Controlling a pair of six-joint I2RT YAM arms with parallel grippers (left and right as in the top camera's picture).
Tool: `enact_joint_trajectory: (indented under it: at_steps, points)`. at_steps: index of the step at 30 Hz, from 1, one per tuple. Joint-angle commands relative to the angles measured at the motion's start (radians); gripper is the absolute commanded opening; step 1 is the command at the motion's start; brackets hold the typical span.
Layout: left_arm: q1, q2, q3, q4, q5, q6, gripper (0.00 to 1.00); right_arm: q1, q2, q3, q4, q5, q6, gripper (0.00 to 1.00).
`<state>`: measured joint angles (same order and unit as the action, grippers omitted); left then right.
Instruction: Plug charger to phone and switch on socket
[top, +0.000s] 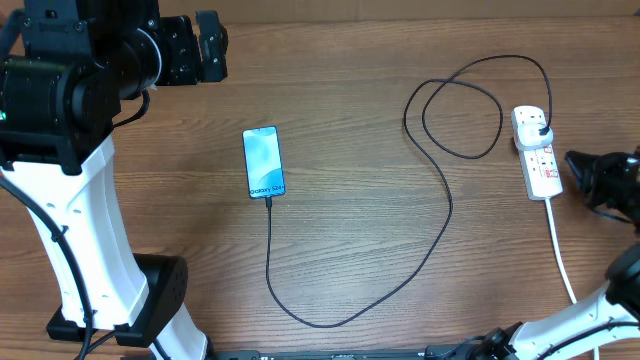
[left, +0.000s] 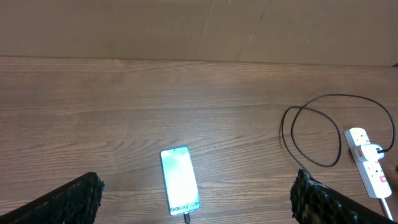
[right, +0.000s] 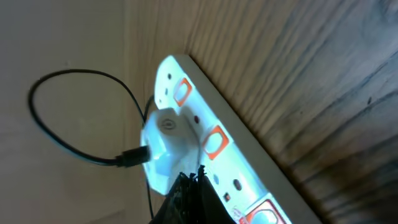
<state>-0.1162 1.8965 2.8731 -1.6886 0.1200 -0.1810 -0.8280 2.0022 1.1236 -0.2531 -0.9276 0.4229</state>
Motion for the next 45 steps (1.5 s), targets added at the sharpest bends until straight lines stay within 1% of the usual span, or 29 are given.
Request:
enact_joint_trajectory:
  at_steps: [1, 4, 8, 17, 29, 45]
  points:
    - [0.005, -0.005, 0.002, -0.001, 0.008, 0.009, 1.0, 0.015, 0.026, -0.005, 0.029, -0.04, -0.004, 0.04]
    - [0.005, -0.005, 0.002, 0.0, 0.008, 0.009, 1.0, 0.039, 0.026, -0.005, 0.049, -0.034, 0.0, 0.04]
    - [0.005, -0.005, 0.002, -0.001, 0.008, 0.009, 1.0, 0.068, 0.026, -0.005, 0.064, 0.022, 0.027, 0.04]
    - [0.005, -0.005, 0.002, -0.001, 0.008, 0.009, 1.0, 0.074, 0.026, -0.005, 0.089, 0.064, 0.068, 0.04]
    - [0.005, -0.005, 0.002, 0.0, 0.008, 0.009, 1.0, 0.077, 0.082, -0.005, 0.13, 0.062, 0.079, 0.04]
    - [0.005, -0.005, 0.002, -0.001, 0.008, 0.009, 0.99, 0.116, 0.085, -0.005, 0.181, 0.086, 0.083, 0.04]
